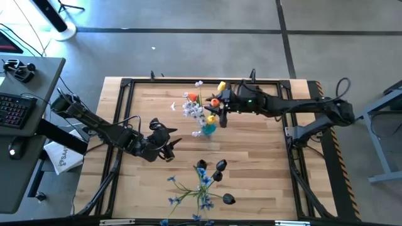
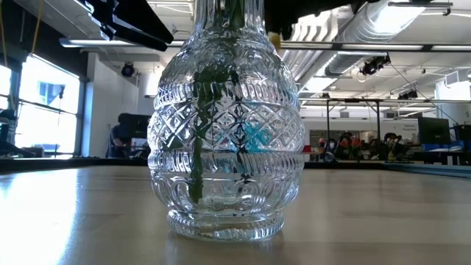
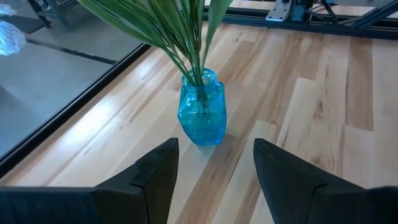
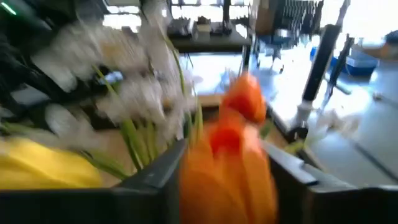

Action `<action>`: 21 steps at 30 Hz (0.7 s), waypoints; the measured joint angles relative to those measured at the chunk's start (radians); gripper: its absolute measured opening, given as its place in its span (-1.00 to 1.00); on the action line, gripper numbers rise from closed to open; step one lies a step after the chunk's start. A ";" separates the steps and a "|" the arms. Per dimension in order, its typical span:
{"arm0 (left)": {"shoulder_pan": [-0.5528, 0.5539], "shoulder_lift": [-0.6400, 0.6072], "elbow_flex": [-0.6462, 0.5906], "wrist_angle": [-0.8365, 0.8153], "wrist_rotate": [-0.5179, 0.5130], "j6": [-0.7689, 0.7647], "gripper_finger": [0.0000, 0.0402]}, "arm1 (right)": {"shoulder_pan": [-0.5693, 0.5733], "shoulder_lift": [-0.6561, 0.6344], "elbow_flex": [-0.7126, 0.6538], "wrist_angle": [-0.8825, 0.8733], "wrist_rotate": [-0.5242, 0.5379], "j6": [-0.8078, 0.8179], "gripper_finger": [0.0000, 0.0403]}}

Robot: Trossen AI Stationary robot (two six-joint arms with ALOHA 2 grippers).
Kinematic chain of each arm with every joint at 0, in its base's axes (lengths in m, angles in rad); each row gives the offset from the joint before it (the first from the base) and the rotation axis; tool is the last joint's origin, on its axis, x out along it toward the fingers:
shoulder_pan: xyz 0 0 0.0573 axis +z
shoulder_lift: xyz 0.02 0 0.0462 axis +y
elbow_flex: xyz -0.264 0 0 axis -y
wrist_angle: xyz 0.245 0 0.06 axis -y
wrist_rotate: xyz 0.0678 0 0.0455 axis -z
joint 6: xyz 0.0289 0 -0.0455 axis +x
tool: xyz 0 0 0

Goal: Sort flowers into vase by color
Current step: Put the orange tulip into the blue vase, then move the blue vase to the top left of the table

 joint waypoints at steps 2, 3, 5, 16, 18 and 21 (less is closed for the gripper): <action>0.000 0.000 0.000 -0.001 0.000 0.000 -0.02 | 0.000 -0.034 0.001 0.002 -0.004 -0.024 -0.05; 0.000 0.000 0.000 0.000 0.000 0.000 -0.02 | 0.000 -0.053 0.001 0.001 -0.004 -0.031 0.03; 0.000 0.000 0.000 0.000 0.000 0.000 -0.02 | 0.000 -0.090 0.001 -0.002 -0.004 -0.031 0.19; 0.000 0.000 0.000 -0.003 0.000 0.000 -0.02 | 0.011 -0.289 0.001 -0.003 0.005 -0.057 0.45; 0.000 0.000 0.000 -0.006 0.000 0.015 -0.02 | 0.030 -0.335 0.001 -0.027 0.013 -0.062 0.45; -0.011 0.005 -0.020 0.008 -0.010 0.042 -0.02 | 0.078 -0.413 0.001 -0.130 0.013 -0.067 0.45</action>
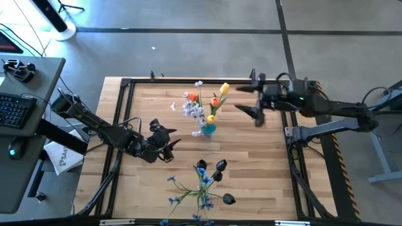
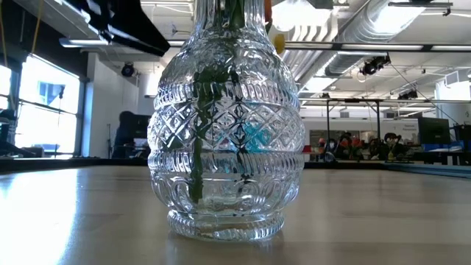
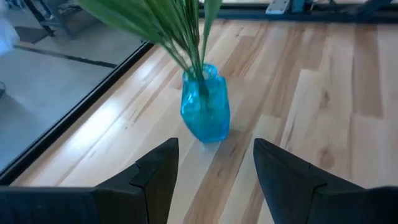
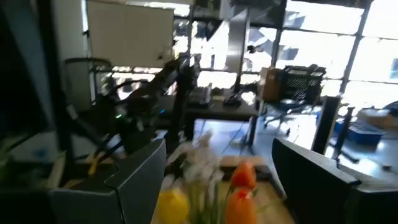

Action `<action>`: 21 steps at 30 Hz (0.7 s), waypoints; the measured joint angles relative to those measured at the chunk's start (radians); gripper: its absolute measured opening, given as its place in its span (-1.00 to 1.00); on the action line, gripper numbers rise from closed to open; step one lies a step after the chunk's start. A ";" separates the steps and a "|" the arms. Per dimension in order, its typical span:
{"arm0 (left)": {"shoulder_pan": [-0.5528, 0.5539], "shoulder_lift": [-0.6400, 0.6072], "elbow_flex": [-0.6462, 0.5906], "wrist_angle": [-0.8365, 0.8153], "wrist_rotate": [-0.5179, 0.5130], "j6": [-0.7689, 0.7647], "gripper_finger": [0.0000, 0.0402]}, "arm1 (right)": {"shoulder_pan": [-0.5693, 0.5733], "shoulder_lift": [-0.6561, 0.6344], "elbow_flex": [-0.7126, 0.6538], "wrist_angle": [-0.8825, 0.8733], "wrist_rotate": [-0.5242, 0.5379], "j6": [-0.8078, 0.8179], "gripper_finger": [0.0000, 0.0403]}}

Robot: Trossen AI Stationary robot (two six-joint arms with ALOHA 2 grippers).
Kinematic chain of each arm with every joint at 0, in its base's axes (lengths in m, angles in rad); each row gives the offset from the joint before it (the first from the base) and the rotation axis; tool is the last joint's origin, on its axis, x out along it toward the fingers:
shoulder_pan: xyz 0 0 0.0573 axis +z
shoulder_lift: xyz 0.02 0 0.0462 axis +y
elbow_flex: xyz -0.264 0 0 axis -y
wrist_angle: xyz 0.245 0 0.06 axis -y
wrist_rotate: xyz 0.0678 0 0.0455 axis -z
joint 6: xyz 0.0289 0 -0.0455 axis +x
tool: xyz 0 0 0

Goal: Sort flowers into vase by color
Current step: Move the blue vase to the top left of the table

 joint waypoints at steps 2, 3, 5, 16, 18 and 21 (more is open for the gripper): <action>-0.011 0.007 -0.038 0.033 -0.022 -0.002 -0.02 | 0.042 -0.048 -0.002 -0.100 0.004 0.008 0.45; -0.015 0.010 -0.063 0.056 -0.032 -0.010 -0.02 | 0.066 -0.068 -0.016 -0.127 0.021 0.024 0.45; -0.018 0.020 -0.114 0.139 -0.043 -0.025 -0.02 | 0.120 -0.107 -0.073 -0.148 0.083 0.064 0.45; 0.163 0.160 -0.267 0.817 0.197 0.326 0.02 | 0.333 -0.145 -0.582 0.155 0.393 0.321 0.44; 0.200 0.201 -0.256 0.875 0.246 0.389 0.07 | 0.357 -0.129 -0.667 0.290 0.401 0.365 0.44; 0.253 0.265 -0.223 0.914 0.280 0.404 0.20 | 0.391 -0.102 -0.771 0.471 0.440 0.409 0.44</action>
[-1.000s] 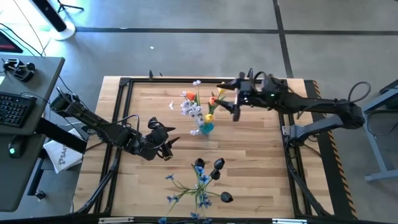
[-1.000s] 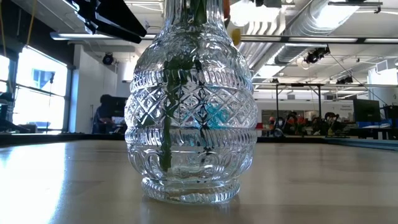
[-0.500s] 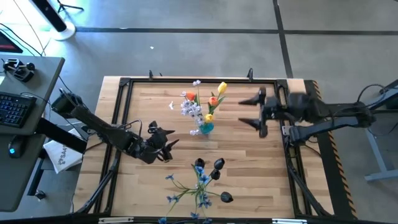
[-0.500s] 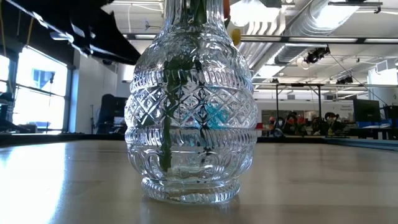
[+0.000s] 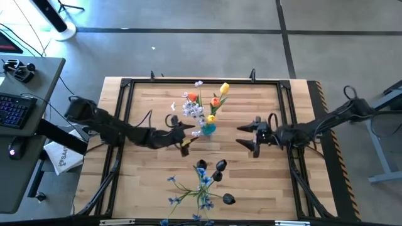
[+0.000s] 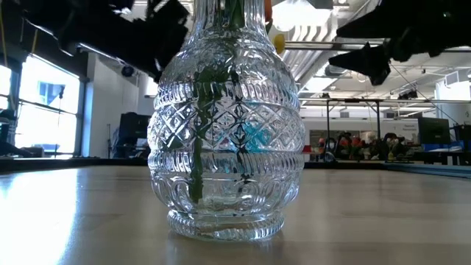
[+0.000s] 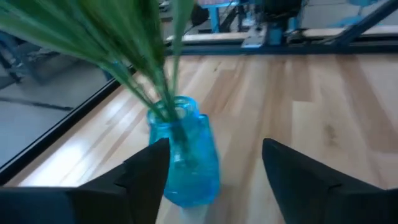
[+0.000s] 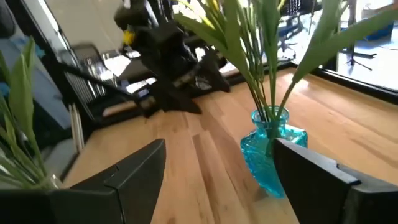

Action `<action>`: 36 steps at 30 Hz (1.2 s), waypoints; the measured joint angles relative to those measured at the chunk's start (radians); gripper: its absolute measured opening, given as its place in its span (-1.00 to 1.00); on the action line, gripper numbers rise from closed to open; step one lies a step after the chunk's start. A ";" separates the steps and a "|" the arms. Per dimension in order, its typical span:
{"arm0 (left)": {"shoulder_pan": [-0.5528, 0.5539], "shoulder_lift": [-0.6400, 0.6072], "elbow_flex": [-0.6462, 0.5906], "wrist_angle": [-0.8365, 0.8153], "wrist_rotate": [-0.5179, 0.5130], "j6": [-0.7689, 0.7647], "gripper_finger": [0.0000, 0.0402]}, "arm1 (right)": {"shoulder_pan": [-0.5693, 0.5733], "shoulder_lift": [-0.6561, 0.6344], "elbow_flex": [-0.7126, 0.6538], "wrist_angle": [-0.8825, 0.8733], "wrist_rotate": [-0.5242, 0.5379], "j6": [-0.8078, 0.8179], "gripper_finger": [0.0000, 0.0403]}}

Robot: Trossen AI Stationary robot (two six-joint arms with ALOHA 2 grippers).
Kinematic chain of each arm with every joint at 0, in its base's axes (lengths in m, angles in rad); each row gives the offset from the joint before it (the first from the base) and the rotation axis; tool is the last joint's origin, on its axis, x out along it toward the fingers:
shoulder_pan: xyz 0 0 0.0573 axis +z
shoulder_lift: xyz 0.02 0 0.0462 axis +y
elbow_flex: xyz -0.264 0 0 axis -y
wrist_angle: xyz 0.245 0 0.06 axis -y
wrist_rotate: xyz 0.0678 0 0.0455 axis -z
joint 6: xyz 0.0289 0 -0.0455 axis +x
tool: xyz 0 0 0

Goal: Sort flowers into vase by color
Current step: Move the blue vase to the top left of the table

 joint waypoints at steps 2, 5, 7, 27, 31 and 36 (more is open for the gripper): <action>0.034 0.034 0.023 -0.004 0.011 -0.001 0.31 | 0.018 0.015 -0.047 0.102 0.026 0.012 0.44; 0.083 0.084 0.063 -0.003 0.057 -0.042 0.44 | 0.034 0.025 -0.083 0.165 0.057 0.031 0.44; 0.111 0.120 0.096 0.001 0.112 -0.060 0.50 | 0.044 0.020 -0.095 0.178 0.066 0.034 0.44; 0.172 0.321 0.156 0.211 0.094 -0.044 0.54 | 0.046 0.022 -0.075 0.193 0.059 0.001 0.44; 0.177 0.348 0.157 0.279 0.119 -0.040 0.54 | 0.046 0.022 -0.075 0.192 0.059 0.001 0.44; 0.192 0.369 0.157 0.316 0.122 -0.052 0.54 | 0.046 0.022 -0.075 0.189 0.059 0.003 0.44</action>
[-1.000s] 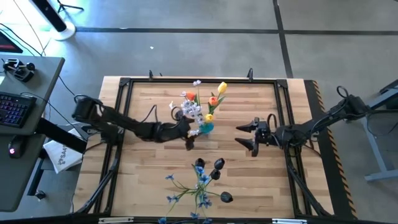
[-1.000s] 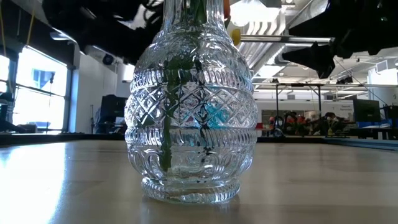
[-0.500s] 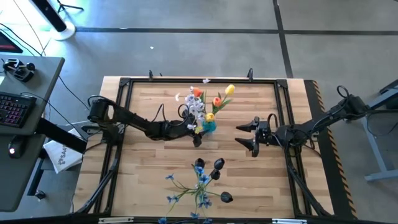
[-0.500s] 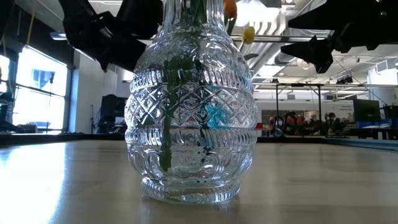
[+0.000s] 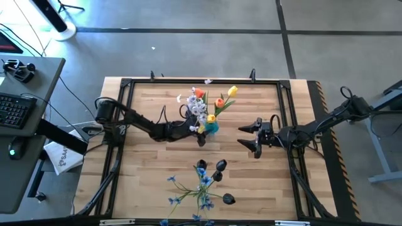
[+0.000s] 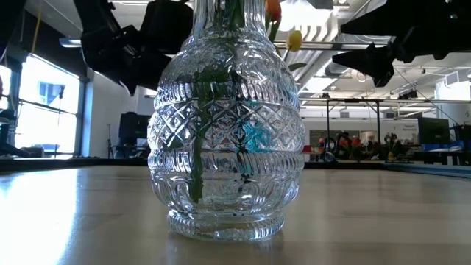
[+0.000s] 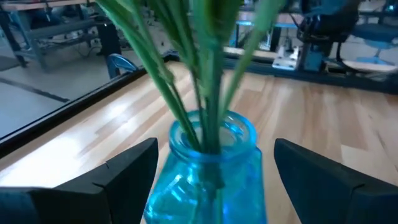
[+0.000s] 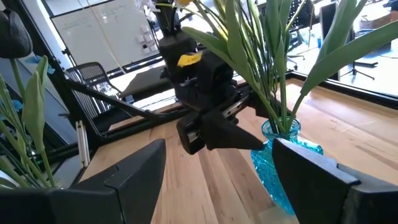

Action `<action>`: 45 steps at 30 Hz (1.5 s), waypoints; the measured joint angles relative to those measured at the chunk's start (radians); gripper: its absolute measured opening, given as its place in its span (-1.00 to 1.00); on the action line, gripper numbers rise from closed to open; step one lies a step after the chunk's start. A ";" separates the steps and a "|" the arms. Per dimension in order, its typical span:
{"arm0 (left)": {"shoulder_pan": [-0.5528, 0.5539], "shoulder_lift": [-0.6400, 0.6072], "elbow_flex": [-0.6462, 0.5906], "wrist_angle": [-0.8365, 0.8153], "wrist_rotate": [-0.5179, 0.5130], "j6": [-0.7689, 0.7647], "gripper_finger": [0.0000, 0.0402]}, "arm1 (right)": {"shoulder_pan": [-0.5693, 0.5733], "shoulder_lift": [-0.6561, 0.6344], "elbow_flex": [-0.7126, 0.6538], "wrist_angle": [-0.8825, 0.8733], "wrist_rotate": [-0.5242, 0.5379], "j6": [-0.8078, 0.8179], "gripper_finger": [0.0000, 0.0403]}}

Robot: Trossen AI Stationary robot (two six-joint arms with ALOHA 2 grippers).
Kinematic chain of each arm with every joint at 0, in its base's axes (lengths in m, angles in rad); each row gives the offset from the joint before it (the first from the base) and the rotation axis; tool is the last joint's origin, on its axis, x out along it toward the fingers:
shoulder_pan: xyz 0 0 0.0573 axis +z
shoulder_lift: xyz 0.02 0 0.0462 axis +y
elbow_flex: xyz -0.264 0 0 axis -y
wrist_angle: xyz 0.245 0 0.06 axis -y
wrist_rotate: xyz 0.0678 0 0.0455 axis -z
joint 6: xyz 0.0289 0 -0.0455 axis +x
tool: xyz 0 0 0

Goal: Sort flowers into vase by color
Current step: Move the blue vase to the top left of the table

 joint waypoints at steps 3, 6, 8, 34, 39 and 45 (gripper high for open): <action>0.006 0.010 0.000 0.041 0.000 0.000 0.54 | 0.000 0.000 0.000 0.000 0.000 0.001 0.44; 0.009 0.010 0.000 0.045 0.015 0.001 0.54 | 0.000 0.000 0.000 0.000 0.000 0.001 0.44; 0.014 0.010 0.000 0.041 0.034 0.000 0.54 | 0.000 0.000 0.000 0.000 0.000 0.001 0.44; 0.042 0.011 0.000 0.029 0.101 0.036 0.37 | 0.000 0.000 0.000 0.000 0.000 0.001 0.44; 0.044 0.011 0.000 0.032 0.107 0.037 0.26 | 0.000 0.000 0.000 0.000 0.000 0.002 0.44; 0.040 0.010 0.000 0.030 0.095 0.056 0.09 | 0.000 0.000 0.000 0.000 0.000 0.002 0.44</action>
